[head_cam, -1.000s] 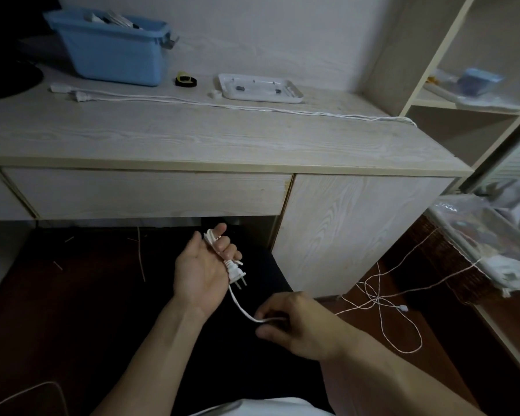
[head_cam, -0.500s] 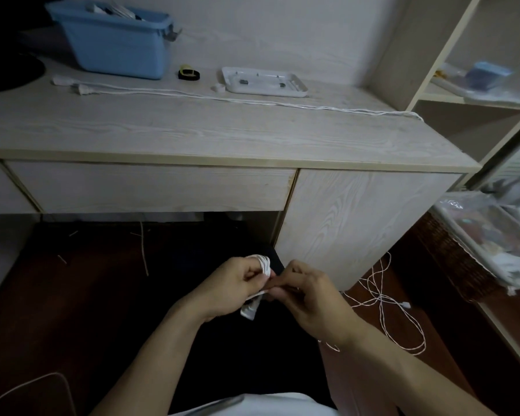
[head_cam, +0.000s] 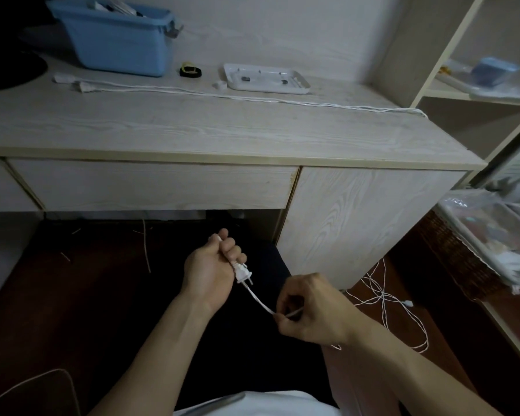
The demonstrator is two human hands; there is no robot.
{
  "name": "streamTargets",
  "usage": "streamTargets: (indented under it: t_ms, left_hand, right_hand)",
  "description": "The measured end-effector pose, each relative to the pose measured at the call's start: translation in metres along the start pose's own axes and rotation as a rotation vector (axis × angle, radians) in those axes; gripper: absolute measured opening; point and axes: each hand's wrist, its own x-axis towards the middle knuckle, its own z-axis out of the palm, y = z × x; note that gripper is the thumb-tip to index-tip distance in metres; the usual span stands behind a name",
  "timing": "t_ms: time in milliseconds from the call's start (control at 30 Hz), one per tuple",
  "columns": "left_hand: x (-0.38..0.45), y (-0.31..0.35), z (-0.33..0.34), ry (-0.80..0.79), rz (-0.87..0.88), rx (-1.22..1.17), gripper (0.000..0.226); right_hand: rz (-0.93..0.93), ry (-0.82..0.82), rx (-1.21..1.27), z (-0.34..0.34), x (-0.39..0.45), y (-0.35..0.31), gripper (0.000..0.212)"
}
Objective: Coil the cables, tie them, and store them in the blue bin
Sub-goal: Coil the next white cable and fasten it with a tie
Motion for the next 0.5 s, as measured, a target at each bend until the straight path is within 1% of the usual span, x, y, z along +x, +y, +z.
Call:
streamTargets:
  t_ms: [100, 167, 233, 300, 367, 400, 500]
  left_hand:
    - [-0.002, -0.007, 0.002, -0.043, 0.033, 0.277, 0.021]
    - [-0.005, -0.009, 0.003, -0.099, 0.031, 0.567, 0.021]
    - [-0.011, -0.010, 0.002, -0.202, 0.017, 0.903, 0.020]
    - [-0.018, -0.008, 0.003, -0.384, -0.046, 1.142, 0.019]
    - [-0.024, -0.006, 0.007, -0.527, -0.155, 1.184, 0.017]
    - [-0.026, -0.008, 0.008, -0.550, -0.175, 1.188, 0.018]
    - [-0.021, -0.013, 0.005, -0.514, -0.071, 1.240, 0.021]
  right_hand:
    - [-0.037, 0.002, 0.043, 0.001, -0.002, -0.003, 0.008]
    - [-0.064, 0.021, 0.061, -0.002, -0.003, -0.003, 0.004]
    - [-0.090, 0.055, 0.077, -0.006, -0.002, -0.002, 0.007]
    - [-0.103, 0.101, 0.112, -0.008, -0.001, -0.003, 0.008]
    - [-0.094, 0.161, 0.139, -0.008, -0.001, -0.003, 0.008]
    - [-0.077, 0.188, 0.155, -0.008, -0.001, -0.002, 0.007]
    - [-0.031, 0.259, 0.195, -0.010, -0.002, 0.001, 0.006]
